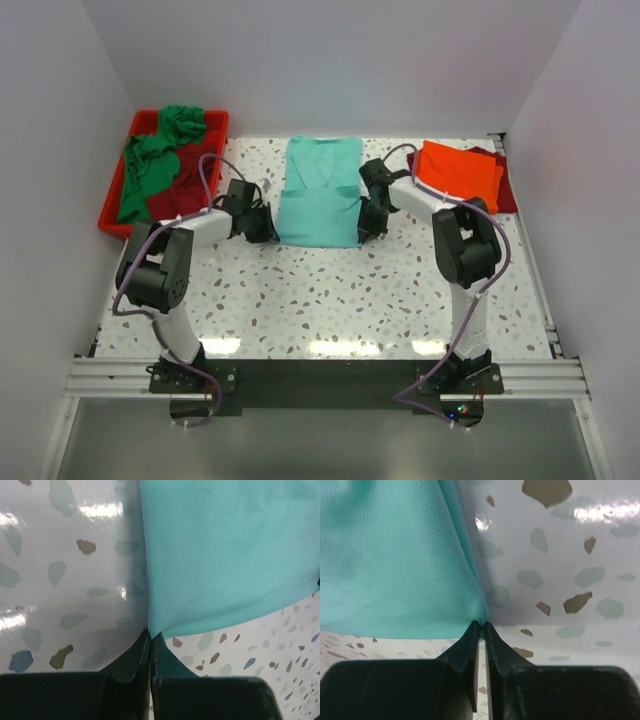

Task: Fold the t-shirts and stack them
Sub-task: Fold the tshirt

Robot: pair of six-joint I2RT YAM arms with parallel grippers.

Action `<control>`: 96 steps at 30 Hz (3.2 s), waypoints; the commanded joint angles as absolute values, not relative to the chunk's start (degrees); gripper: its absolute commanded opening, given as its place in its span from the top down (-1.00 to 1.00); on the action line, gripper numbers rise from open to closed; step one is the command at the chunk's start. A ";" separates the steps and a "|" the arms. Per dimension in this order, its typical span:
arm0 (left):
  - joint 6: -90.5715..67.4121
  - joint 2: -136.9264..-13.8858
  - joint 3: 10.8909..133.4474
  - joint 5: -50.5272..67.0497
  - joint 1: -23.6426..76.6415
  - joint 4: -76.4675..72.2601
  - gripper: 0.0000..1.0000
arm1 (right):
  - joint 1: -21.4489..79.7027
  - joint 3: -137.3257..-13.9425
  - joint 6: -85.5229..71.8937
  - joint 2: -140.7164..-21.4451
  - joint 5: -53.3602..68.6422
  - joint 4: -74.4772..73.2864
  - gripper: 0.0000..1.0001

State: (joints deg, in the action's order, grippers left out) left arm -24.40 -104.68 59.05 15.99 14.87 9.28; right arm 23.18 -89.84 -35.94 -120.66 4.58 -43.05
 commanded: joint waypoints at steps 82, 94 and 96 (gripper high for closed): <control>-28.30 -97.02 72.15 27.77 15.21 31.03 1.00 | 24.44 -120.22 -32.61 -118.47 -3.96 -69.34 1.00; -28.30 -103.27 77.96 31.20 13.80 30.23 1.00 | 22.41 -127.27 -31.46 -124.02 -0.88 -69.26 1.00; -28.21 -103.19 78.05 31.55 13.80 30.32 1.00 | 22.33 -125.35 -31.20 -123.23 -0.09 -69.35 1.00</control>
